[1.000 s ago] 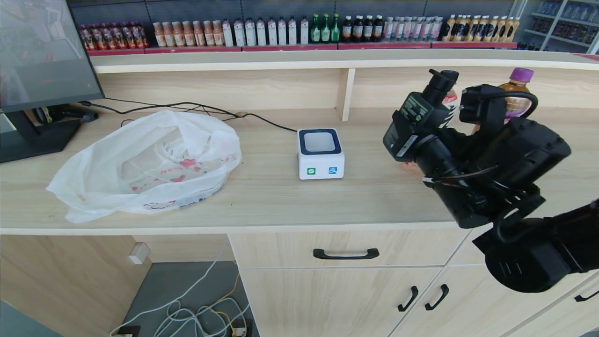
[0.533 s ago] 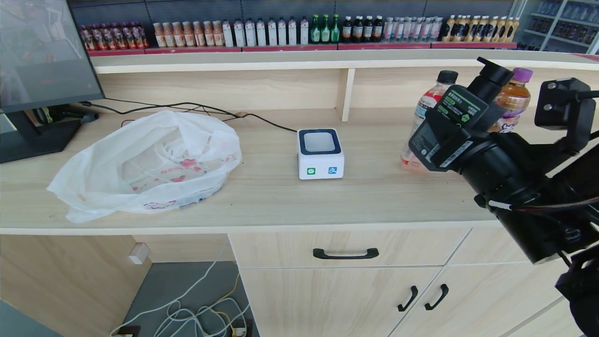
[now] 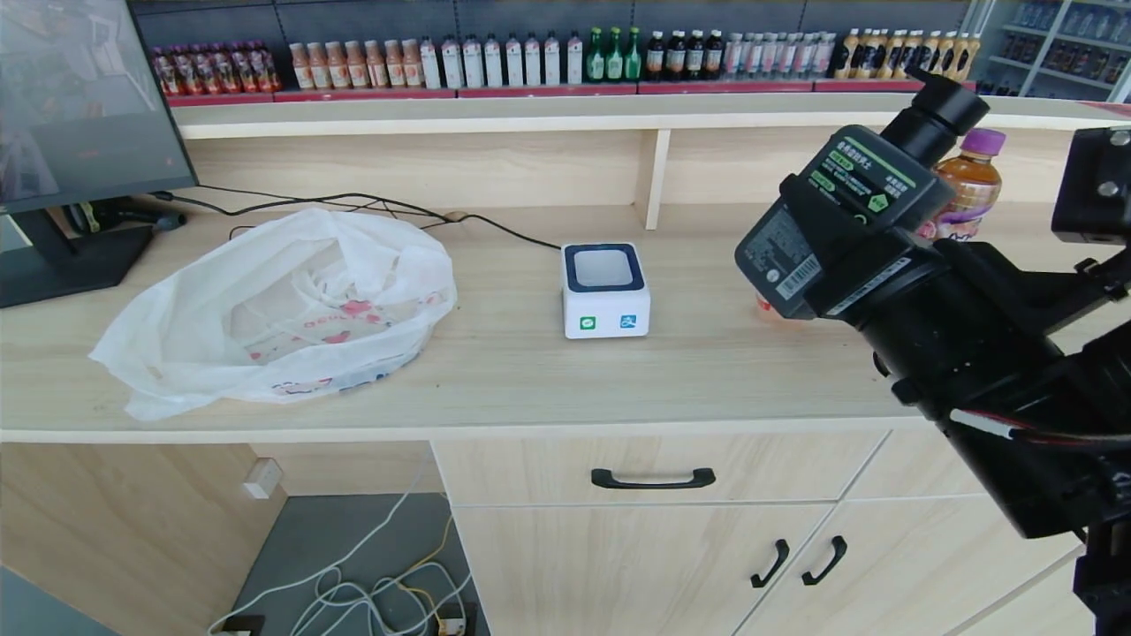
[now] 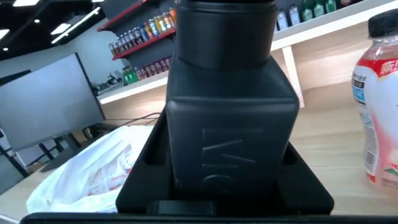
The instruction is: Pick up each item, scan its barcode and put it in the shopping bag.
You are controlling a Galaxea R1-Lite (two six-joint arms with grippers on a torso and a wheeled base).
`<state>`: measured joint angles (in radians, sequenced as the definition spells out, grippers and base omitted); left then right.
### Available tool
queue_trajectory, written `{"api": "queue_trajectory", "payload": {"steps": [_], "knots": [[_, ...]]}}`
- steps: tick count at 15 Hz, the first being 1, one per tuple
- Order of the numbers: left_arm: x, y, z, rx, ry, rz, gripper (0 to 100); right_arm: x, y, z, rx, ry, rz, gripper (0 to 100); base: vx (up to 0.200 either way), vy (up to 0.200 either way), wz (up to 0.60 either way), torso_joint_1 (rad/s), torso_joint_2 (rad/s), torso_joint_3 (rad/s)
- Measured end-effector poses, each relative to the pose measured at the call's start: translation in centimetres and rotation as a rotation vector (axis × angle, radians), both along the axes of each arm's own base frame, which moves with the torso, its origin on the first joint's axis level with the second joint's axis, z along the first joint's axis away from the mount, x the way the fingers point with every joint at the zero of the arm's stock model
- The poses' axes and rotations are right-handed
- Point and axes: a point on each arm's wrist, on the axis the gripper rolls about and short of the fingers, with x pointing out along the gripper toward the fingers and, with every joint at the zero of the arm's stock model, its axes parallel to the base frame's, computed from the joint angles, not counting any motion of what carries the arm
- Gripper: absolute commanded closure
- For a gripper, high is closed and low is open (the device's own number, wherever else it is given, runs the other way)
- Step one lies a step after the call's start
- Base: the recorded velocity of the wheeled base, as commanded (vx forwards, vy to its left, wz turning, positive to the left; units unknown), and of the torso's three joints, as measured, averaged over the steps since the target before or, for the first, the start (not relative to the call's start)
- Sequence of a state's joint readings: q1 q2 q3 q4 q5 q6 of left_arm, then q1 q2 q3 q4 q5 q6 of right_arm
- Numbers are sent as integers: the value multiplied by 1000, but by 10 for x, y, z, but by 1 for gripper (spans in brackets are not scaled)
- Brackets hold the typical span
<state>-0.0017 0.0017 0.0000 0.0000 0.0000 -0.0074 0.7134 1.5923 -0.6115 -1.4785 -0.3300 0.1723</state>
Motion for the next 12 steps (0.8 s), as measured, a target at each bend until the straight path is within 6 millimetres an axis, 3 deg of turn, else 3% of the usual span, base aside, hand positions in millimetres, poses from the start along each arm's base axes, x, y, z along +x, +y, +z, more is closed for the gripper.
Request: {"api": "queue_trajectory", "payload": {"steps": [8, 12], "knots": [[0, 0, 0, 0, 0, 0, 0, -14, -2, -7, 50, 30, 370, 100, 0, 0, 0, 0, 0, 0], [0, 0, 0, 0, 0, 0, 0, -12, 10, -7, 36, 29, 554, 100, 0, 0, 0, 0, 0, 0]]}}
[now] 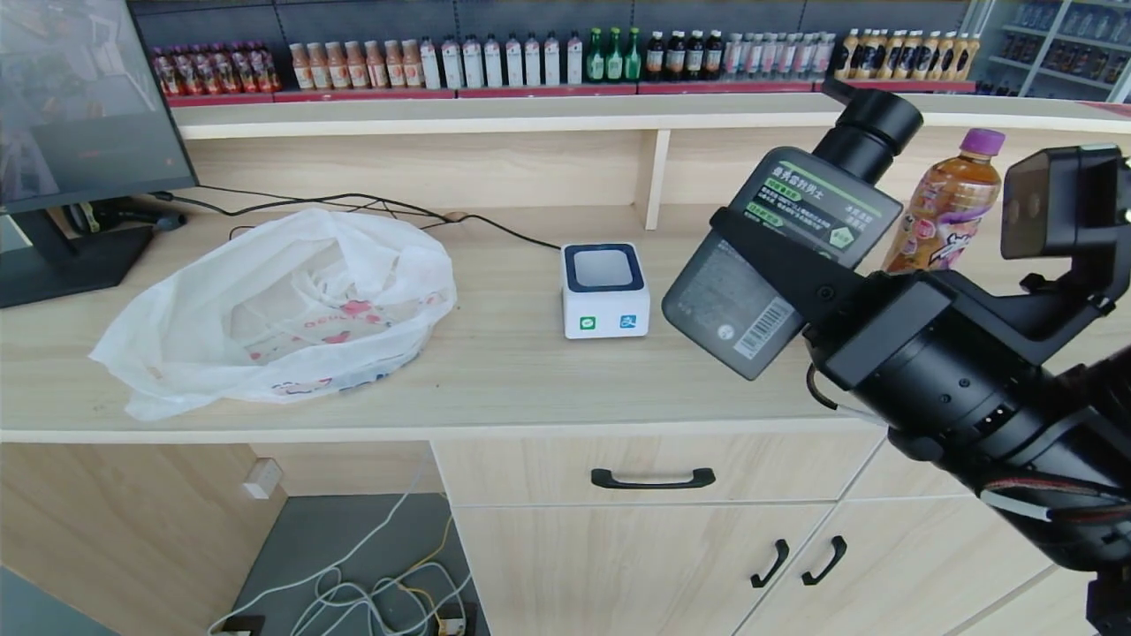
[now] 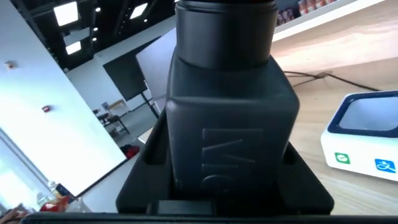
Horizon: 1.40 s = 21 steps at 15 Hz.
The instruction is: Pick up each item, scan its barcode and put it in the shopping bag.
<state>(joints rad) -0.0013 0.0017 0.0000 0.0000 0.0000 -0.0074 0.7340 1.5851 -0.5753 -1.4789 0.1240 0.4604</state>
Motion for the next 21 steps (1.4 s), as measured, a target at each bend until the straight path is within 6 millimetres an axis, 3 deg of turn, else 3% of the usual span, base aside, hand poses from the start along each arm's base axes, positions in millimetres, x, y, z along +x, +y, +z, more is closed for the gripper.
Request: {"api": "queue_trajectory", "payload": {"steps": [7, 21], "knots": [[0, 0, 0, 0, 0, 0, 0, -18, 30, 11, 62, 21, 245, 100, 0, 0, 0, 0, 0, 0], [0, 0, 0, 0, 0, 0, 0, -25, 43, 10, 42, 28, 393, 100, 0, 0, 0, 0, 0, 0]]}}
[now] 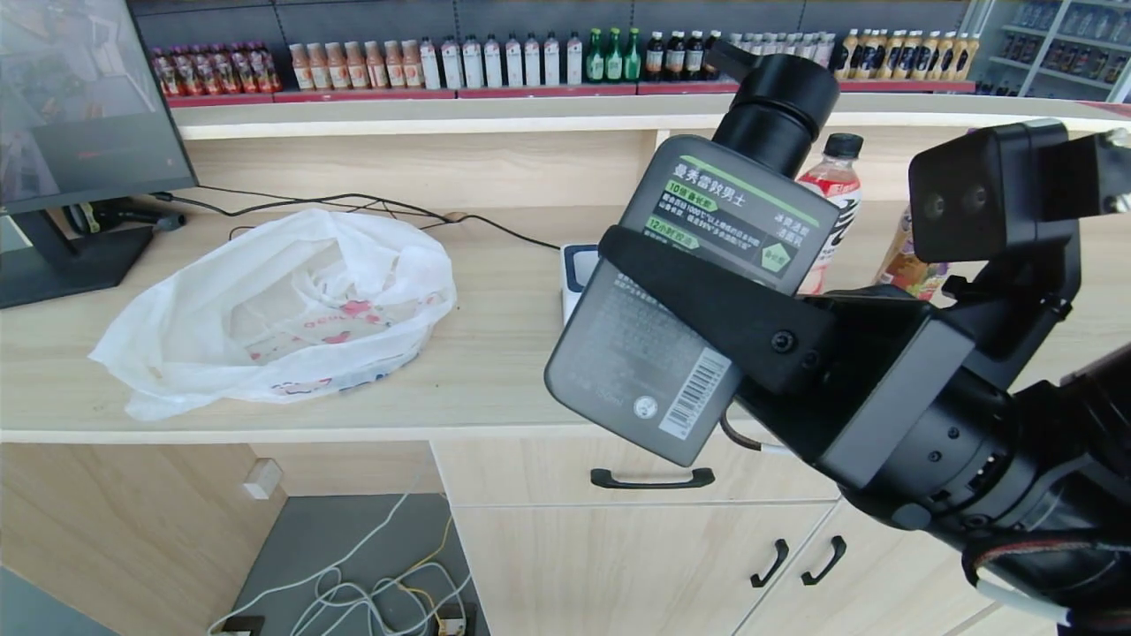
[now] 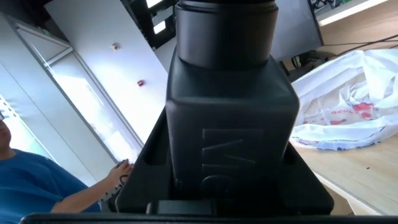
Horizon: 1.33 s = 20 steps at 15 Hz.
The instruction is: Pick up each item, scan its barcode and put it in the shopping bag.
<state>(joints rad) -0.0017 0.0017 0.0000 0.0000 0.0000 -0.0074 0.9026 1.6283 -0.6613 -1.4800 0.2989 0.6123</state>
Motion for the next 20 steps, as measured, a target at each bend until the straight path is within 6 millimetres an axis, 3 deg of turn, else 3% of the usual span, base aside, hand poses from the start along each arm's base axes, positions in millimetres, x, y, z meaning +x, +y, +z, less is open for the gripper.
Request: {"api": "queue_trajectory", "payload": {"steps": [12, 17, 20], "knots": [[0, 0, 0, 0, 0, 0, 0, 1, -3, -1, -1, -33, 5, 100, 0, 0, 0, 0, 0, 0], [0, 0, 0, 0, 0, 0, 0, 11, -10, -5, -52, -132, -105, 100, 0, 0, 0, 0, 0, 0], [0, 0, 0, 0, 0, 0, 0, 26, -27, -15, -162, -269, -302, 100, 0, 0, 0, 0, 0, 0]]}}
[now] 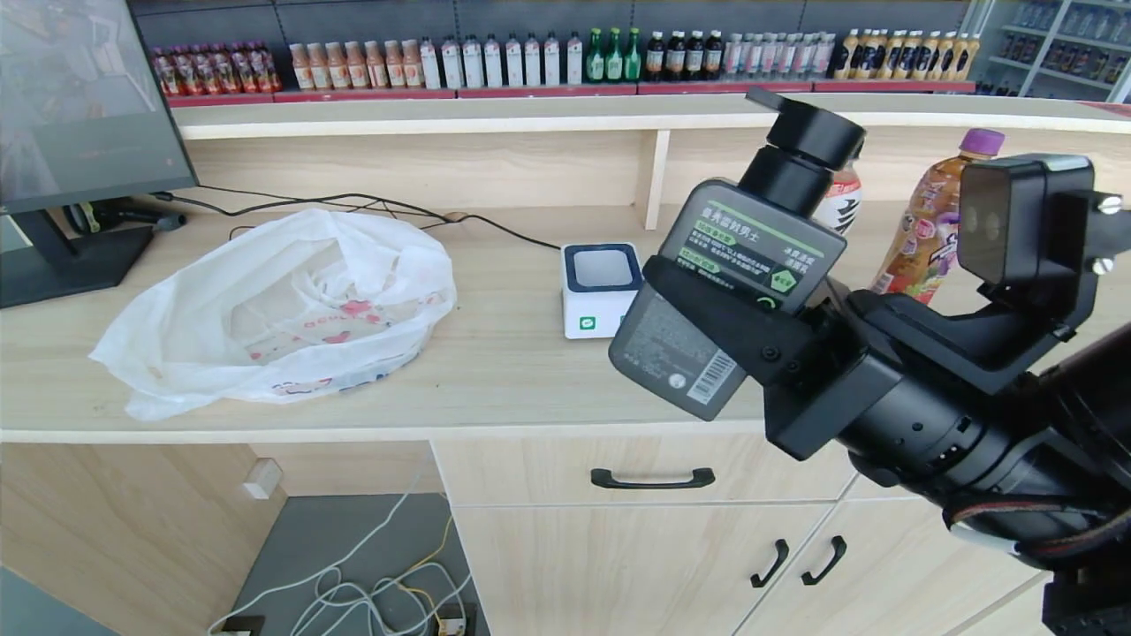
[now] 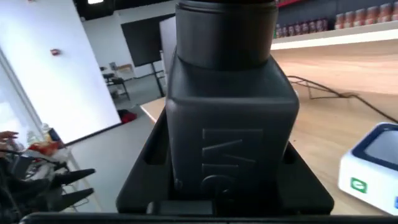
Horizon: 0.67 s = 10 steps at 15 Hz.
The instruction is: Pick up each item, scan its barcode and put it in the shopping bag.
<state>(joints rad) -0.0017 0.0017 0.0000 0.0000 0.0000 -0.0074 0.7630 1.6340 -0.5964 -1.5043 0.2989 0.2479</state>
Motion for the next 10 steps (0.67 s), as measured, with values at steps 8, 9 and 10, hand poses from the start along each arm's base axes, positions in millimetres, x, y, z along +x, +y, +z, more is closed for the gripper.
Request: {"api": "queue_trajectory", "payload": {"steps": [8, 9, 10], "knots": [[0, 0, 0, 0, 0, -3, 0, 11, -38, 1, -64, -87, -665, 100, 0, 0, 0, 0, 0, 0], [0, 0, 0, 0, 0, -3, 0, 9, -40, 1, -74, -96, -674, 100, 0, 0, 0, 0, 0, 0], [0, 0, 0, 0, 0, -3, 0, 7, -41, -1, -82, -98, -674, 100, 0, 0, 0, 0, 0, 0]]}}
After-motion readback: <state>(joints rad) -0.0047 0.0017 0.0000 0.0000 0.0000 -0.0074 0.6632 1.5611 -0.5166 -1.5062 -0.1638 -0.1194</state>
